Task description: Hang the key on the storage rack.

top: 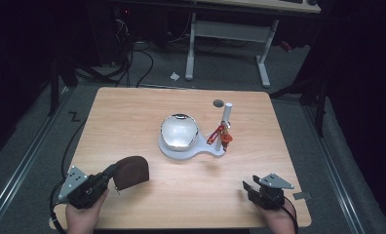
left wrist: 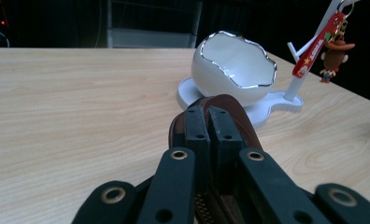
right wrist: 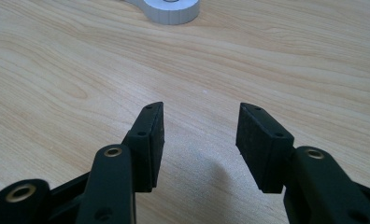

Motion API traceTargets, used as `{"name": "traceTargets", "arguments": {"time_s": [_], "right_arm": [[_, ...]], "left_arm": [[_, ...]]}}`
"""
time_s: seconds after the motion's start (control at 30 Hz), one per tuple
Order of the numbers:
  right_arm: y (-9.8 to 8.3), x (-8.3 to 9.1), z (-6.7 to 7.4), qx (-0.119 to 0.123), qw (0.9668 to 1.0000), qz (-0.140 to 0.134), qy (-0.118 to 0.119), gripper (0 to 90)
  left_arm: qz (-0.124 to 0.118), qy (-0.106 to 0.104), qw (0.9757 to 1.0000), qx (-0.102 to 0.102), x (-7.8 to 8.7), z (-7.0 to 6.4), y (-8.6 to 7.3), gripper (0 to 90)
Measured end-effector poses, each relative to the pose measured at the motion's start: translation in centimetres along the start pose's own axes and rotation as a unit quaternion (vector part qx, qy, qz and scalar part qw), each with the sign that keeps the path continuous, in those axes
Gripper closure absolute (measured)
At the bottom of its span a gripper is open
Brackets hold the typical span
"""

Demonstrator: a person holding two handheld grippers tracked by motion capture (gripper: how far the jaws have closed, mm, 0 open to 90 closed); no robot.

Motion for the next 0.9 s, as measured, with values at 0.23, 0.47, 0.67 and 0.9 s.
{"name": "traceTargets", "arguments": {"time_s": [0.23,0.47,0.67,0.9], "right_arm": [[-0.1,0.2,-0.2,-0.006,1.0000,-0.005,0.000,52.5],[0.2,0.2,-0.2,-0.004,0.9999,-0.011,0.001,52.4],[0.1,-0.1,-0.1,0.000,1.0000,-0.008,0.005,52.5],[0.0,0.0,-0.5,-0.005,0.9999,-0.011,0.005,52.5]], "left_arm": [[0.002,-0.002,1.0000,-0.005,-0.7,-0.9,0.5,87.7],[0.002,0.000,0.9999,-0.010,-1.1,-1.6,1.1,87.7],[-0.003,-0.001,0.9999,-0.012,-1.8,-2.0,1.9,87.7],[-0.009,-0.007,0.9998,-0.017,-3.1,-2.8,3.3,87.7]]}}
Point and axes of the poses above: each handheld gripper's, and its own axes: x roughly backward along the jaws, y roughly out of its top, z roughly to its left, the point moved 5 cm from there along -x, roughly forward along the jaws, and after that the axes turned 8 degrees about z, right-handed, at the moved point
